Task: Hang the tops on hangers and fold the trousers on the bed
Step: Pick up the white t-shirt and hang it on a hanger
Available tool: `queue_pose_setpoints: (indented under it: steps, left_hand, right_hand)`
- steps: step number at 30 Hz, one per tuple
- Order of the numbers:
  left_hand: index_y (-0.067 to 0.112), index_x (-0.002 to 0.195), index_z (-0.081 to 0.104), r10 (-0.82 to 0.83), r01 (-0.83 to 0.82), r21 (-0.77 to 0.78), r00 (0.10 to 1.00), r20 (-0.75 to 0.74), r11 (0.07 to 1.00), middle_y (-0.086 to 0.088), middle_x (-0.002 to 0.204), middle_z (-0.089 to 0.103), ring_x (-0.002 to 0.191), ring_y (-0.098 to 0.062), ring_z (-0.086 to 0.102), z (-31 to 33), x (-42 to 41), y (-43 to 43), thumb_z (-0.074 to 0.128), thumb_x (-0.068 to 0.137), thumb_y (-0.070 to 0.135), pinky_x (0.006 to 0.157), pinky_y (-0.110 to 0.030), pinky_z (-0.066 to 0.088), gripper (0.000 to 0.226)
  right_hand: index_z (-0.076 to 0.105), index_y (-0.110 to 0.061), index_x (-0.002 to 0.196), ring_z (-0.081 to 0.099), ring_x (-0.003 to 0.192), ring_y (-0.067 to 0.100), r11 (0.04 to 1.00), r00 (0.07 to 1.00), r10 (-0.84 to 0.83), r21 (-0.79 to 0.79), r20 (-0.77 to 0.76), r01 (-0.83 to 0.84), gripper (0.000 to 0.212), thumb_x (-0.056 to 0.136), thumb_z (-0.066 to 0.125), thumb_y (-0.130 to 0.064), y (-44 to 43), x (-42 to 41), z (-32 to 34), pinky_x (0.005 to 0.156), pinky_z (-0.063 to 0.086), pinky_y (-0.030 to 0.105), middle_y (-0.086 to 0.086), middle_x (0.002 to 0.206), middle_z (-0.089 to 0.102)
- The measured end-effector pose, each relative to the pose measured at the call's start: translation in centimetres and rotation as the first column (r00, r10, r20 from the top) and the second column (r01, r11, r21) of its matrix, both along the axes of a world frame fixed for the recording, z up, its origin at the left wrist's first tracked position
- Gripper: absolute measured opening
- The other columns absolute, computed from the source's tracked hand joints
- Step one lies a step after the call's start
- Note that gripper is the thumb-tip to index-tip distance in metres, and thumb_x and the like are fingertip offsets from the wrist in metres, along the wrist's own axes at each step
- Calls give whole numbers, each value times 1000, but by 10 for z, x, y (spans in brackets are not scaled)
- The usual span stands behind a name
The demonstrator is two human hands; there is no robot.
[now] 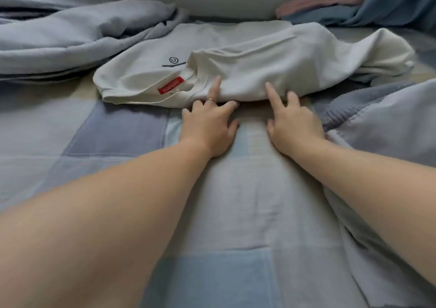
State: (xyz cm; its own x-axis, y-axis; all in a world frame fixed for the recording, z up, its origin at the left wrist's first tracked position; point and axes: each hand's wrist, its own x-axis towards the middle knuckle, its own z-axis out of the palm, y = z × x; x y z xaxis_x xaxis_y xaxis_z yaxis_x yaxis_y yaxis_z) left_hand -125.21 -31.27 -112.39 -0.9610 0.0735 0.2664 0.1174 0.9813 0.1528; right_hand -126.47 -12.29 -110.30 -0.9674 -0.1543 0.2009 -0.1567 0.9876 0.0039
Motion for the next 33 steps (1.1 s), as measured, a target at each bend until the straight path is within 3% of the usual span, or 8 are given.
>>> queue_pose_setpoints:
  steps: [3,6,9,17,22,25,29,33]
  left_hand:
    - [31,131,59,34,-34,2,999,-42,999,7,162,25,122,-40,45,-6,-29,-3,43,97,53,99,-50,42,43]
    - [17,128,61,-3,17,96,990,-139,995,0,141,48,116,-37,47,-8,-43,-6,46,98,41,99,-50,46,41]
    - [13,120,68,-61,90,164,982,-177,982,-7,124,57,111,-34,53,-9,-44,-8,50,98,29,100,-44,44,32]
    - [26,122,73,-61,-5,177,929,365,984,-8,118,71,112,-32,63,50,10,-13,56,95,18,97,-36,52,33]
    - [11,92,68,-106,-17,275,899,425,961,-8,95,65,91,-31,60,126,113,-28,63,85,13,79,-37,50,8]
    - [16,96,43,-83,-81,318,879,470,945,-1,84,52,81,-31,52,183,177,-32,63,82,13,66,-37,38,24]
    - [22,102,44,-91,-123,428,890,447,895,-5,82,56,77,-33,50,281,260,-34,57,80,7,65,-40,40,30]
    - [19,97,54,-23,-152,561,956,293,814,6,85,54,78,-24,48,410,297,-41,57,78,-2,67,-31,31,28]
  right_hand:
    - [-3,-38,159,64,92,43,993,984,-5,116,-179,26,74,101,41,-24,-6,-30,-11,66,35,38,24,109,65]
    - [26,-34,153,65,91,43,985,969,-43,153,-242,82,57,101,41,-19,-8,-51,-12,64,34,37,22,102,68]
    - [57,-20,119,65,94,45,992,964,-105,37,-246,118,27,98,42,-14,-7,-55,-16,67,36,37,22,108,66]
    - [66,-17,119,62,104,35,985,891,-167,24,422,173,33,92,50,-10,-12,-10,56,78,48,33,12,116,64]
    - [67,-21,113,58,100,30,993,870,-116,74,479,91,23,97,51,-17,-11,84,119,80,39,35,8,115,66]
    - [67,-26,116,47,118,33,998,892,-33,64,452,5,24,101,48,-31,-9,142,178,92,39,42,9,126,54]
    - [69,-36,117,35,133,30,992,913,111,8,393,-124,24,98,53,-37,1,212,283,106,28,45,2,142,43]
    - [59,-38,131,64,95,34,967,843,246,-177,479,-182,31,104,42,-37,9,257,418,81,45,41,6,102,72]
